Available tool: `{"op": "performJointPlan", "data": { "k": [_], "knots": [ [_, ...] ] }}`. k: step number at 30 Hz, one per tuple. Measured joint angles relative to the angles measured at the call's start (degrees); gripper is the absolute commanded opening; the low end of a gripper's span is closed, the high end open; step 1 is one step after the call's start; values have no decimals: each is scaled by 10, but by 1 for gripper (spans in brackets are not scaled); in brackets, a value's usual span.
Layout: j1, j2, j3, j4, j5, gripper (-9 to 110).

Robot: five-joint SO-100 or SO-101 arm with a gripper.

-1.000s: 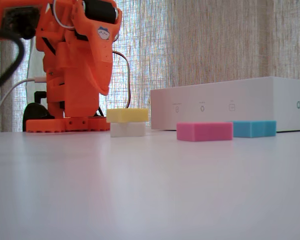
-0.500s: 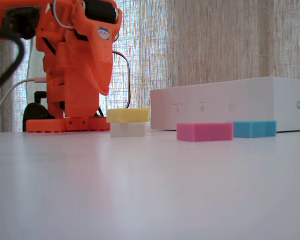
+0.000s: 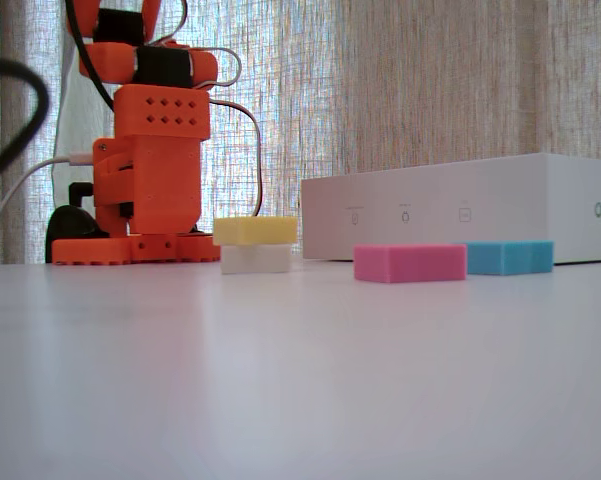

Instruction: Grasp the yellow cuboid and put it in the bin.

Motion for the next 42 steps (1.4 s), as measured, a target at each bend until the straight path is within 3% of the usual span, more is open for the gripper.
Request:
{"op": "performJointPlan", "data": {
  "k": [6, 11, 23, 42],
  "knots": [
    [-62, -131, -258, 142, 35, 17],
    [-75, -236, -323, 184, 45, 17],
    [-76, -344, -45, 70, 40, 17],
    [-9, -386, 117, -67, -26, 16]
  ]
}}
